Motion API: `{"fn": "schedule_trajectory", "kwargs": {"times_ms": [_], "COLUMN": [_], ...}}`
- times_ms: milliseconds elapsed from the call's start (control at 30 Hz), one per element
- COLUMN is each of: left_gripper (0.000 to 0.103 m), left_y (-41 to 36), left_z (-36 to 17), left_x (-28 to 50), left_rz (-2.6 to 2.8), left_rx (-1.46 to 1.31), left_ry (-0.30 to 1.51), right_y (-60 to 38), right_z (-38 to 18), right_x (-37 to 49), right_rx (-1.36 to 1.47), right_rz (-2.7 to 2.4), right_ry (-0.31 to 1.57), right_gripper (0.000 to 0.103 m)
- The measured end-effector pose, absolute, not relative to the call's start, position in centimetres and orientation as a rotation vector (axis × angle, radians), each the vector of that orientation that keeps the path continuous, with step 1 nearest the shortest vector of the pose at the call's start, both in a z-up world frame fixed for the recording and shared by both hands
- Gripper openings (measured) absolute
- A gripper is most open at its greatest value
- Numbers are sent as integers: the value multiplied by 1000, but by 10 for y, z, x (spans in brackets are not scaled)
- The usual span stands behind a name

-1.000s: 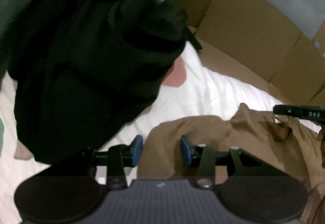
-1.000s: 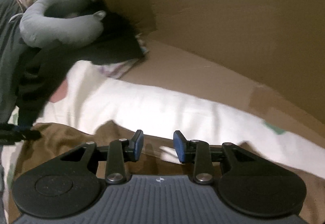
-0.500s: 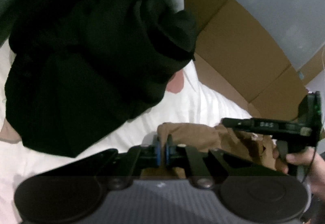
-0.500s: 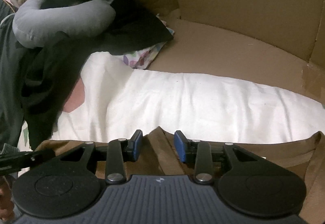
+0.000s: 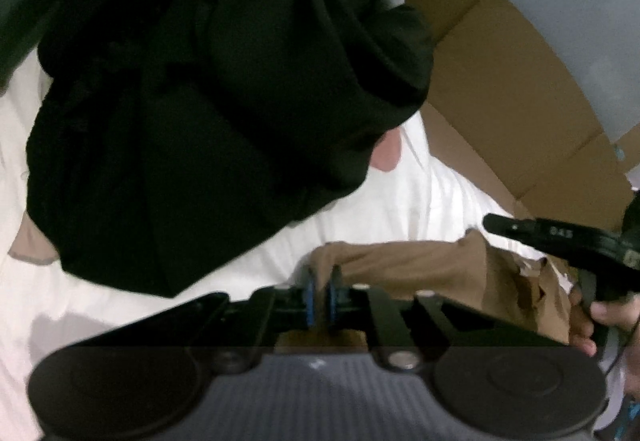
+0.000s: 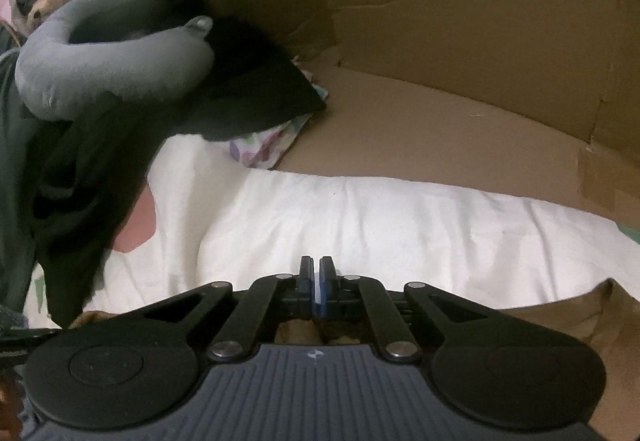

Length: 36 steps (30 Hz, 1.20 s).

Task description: Fold clothes

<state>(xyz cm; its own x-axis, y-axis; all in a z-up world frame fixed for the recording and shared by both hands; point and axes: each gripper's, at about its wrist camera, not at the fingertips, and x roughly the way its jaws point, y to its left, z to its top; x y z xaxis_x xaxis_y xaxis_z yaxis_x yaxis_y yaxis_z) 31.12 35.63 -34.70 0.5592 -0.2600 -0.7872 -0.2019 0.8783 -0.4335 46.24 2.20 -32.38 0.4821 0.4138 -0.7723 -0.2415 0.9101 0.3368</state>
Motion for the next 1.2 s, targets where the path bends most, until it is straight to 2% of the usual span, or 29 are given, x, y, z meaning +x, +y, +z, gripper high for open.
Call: {"fn": "schedule_trajectory", "kwargs": {"times_ms": [33,100,133,267,333,433,500,667,733,767,800,833,900,1067,1200], "left_gripper": [22,35,38,37,36,35,34,33,28,24,14,11,9,9,20], "left_y": [355,353,352,362,364,366,367,372,373,373,374,376,379,387,381], "left_z": [-345,-341,-339,-333,-335,-337,-340,-347,-348,-348,-347,-347,-348,-345,-330], "left_x": [313,315,315,317,318,318,318,314,314,313,313,312,311,302,300], "left_rz": [-29,-23,-22,-22,-30,-43,-50,-66,-74,-75,-71,-66,-55,-16,14], "left_rx": [-515,-501,-497,-522,-535,-543,-553,-614,-605,-592,-582,-594,-617,-620,-520], "left_ry": [990,969,954,930,928,926,924,915,920,921,922,921,919,929,925], "right_y": [22,22,22,30,35,36,36,35,37,38,37,35,32,19,16], "right_z": [-323,-326,-327,-333,-336,-337,-335,-331,-332,-332,-331,-329,-326,-313,-312], "right_x": [462,463,463,463,463,461,461,462,463,464,464,464,463,461,451], "right_rx": [196,227,245,244,220,194,180,152,133,128,133,139,151,180,172], "right_rz": [404,423,436,452,458,485,496,476,451,438,424,411,384,392,464], "right_ry": [1005,1040,1049,1084,1095,1086,1071,1043,1039,1040,1033,1026,1011,983,1003], "right_gripper": [25,45,45,44,19,9,8,8,11,14,24,33,35,35,35]}}
